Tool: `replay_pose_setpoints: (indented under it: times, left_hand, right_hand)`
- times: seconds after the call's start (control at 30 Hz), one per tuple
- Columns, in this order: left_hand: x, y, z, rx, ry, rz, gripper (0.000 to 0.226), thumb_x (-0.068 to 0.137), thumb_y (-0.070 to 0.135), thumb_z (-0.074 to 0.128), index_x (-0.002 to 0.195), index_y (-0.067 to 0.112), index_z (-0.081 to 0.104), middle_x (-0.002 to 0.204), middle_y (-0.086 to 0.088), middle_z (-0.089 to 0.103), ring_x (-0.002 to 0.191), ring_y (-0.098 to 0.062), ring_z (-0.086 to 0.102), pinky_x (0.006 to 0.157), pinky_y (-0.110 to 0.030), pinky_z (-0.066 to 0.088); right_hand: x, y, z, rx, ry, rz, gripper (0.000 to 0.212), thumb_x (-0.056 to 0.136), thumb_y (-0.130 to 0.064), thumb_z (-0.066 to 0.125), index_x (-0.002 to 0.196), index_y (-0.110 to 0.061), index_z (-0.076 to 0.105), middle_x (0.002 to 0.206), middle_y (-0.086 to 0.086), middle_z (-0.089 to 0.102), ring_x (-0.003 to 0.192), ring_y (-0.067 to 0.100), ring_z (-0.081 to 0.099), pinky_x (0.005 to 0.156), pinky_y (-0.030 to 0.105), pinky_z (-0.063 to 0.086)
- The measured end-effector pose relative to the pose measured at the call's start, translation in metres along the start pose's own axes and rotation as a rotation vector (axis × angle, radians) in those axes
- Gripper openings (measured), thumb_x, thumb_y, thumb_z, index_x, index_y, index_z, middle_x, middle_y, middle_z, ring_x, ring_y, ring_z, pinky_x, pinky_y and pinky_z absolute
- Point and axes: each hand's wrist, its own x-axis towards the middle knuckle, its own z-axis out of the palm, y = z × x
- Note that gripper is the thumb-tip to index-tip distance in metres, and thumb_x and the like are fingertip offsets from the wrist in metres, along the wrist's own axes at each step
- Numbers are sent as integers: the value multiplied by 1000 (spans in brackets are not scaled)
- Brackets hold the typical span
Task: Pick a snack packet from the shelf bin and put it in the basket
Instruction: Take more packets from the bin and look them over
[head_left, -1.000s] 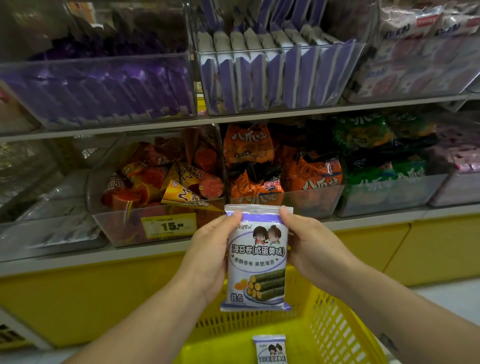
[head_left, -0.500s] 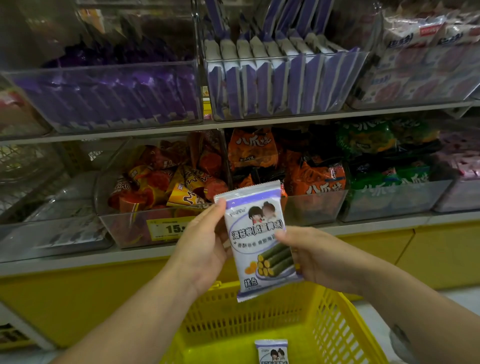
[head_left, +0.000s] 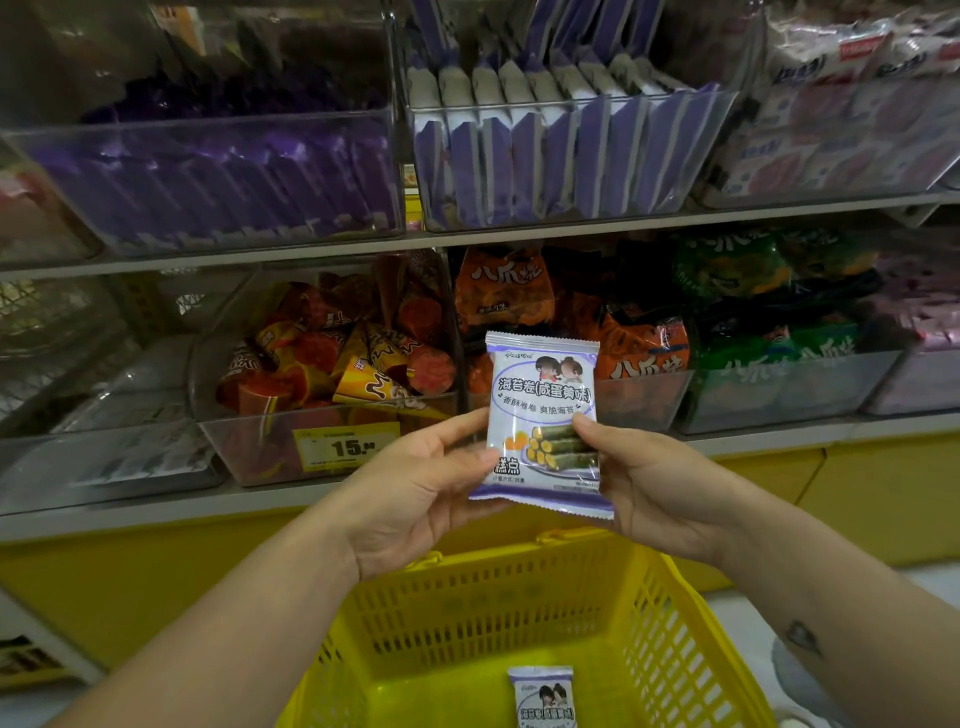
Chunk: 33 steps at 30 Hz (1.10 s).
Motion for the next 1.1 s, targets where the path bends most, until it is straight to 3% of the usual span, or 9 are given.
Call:
replay_pose_setpoints:
  times: [0.1, 0.2, 0.37, 0.47, 0.53, 0.63, 0.77, 0.9, 1.1]
  left_hand:
    - [3, -4, 4, 172, 115, 111, 50, 83, 1, 62, 124, 28, 53, 116, -6, 71, 97, -20, 71, 75, -37, 61]
    - [6, -9, 11, 570, 269, 308, 51, 92, -1, 58, 119, 41, 52, 123, 12, 63, 110, -7, 64, 88, -29, 55]
    - [2, -19, 28, 440, 40, 269, 48, 82, 46, 54, 128, 51, 40, 124, 32, 59, 115, 9, 55, 91, -13, 48]
    - [-1, -24, 32, 333, -25, 151, 50, 82, 62, 51, 130, 50, 43, 131, 22, 60, 117, 1, 58, 99, -25, 48]
    - [-3, -24, 32, 278, -24, 121, 52, 86, 53, 48, 136, 38, 45, 131, 12, 62, 120, -7, 58, 106, -35, 44]
    - [-3, -19, 26, 226, -5, 149, 40, 85, 41, 50, 124, 35, 55, 118, 8, 70, 110, -11, 66, 88, -29, 56]
    - [0, -16, 18, 320, 92, 294, 38, 82, 38, 54, 119, 47, 52, 115, 17, 69, 105, -8, 67, 75, -24, 57]
    - [2, -18, 16, 443, 149, 431, 53, 82, 36, 57, 121, 68, 40, 127, 21, 60, 115, 1, 59, 84, -24, 55]
    - [5, -20, 7, 421, 173, 391, 63, 95, 21, 52, 142, 55, 26, 124, 15, 63, 117, -9, 61, 89, -40, 57]
  right_hand:
    - [1, 1, -1, -86, 32, -66, 45, 82, -34, 57, 117, -7, 64, 115, 17, 70, 103, 28, 68, 85, 40, 58]
    - [0, 4, 2, -220, 89, -206, 50, 79, -39, 62, 119, -10, 61, 113, 10, 72, 104, 24, 69, 82, 39, 58]
    - [1, 20, 14, -465, 221, -351, 63, 62, -65, 67, 106, -22, 60, 103, -4, 73, 98, 10, 69, 85, 39, 56]
    - [3, 25, 17, -402, 152, -344, 58, 72, -68, 57, 99, -17, 60, 101, -1, 70, 100, 8, 67, 81, 33, 58]
    - [4, 24, 16, -386, 139, -336, 48, 79, -56, 56, 98, -12, 56, 92, -4, 70, 90, 5, 68, 73, 26, 56]
    - [4, 22, 9, -369, 177, -343, 19, 87, -27, 64, 97, -18, 51, 86, -9, 72, 84, 7, 70, 77, 35, 56]
    - [0, 16, 4, -405, 187, -421, 61, 73, -26, 74, 125, -33, 44, 103, -6, 72, 96, 12, 70, 75, 33, 60]
    - [-3, 18, 7, -682, 169, -560, 63, 86, -13, 69, 133, -44, 38, 105, -24, 64, 102, 0, 64, 74, 17, 55]
    - [-9, 11, 15, -900, 123, -685, 91, 87, -22, 69, 133, -72, 9, 115, -34, 56, 107, -8, 58, 74, 13, 54]
